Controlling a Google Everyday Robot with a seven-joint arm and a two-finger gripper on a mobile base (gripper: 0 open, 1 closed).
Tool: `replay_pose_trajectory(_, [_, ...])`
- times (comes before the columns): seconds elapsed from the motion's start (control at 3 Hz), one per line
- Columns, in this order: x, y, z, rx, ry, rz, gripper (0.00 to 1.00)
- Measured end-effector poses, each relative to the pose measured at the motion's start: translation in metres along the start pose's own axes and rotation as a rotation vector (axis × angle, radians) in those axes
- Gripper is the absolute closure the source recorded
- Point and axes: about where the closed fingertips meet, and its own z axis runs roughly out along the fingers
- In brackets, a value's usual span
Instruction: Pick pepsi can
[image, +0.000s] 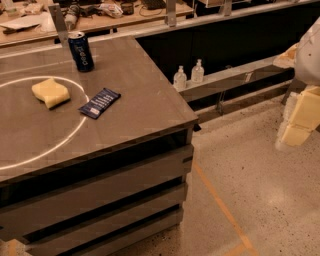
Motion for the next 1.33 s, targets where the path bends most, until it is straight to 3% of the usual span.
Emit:
replay_pose_trajectory(0.33, [0.0, 0.0, 0.0, 0.0, 0.0, 0.0, 0.0])
replay_pose_trajectory(0.67, [-0.04, -0.02, 0.015, 0.013, -0.1, -0.074, 0.0])
replay_pose_trajectory(1.33, [-0.194, -0.091, 0.05, 0.029, -0.43, -0.253, 0.0])
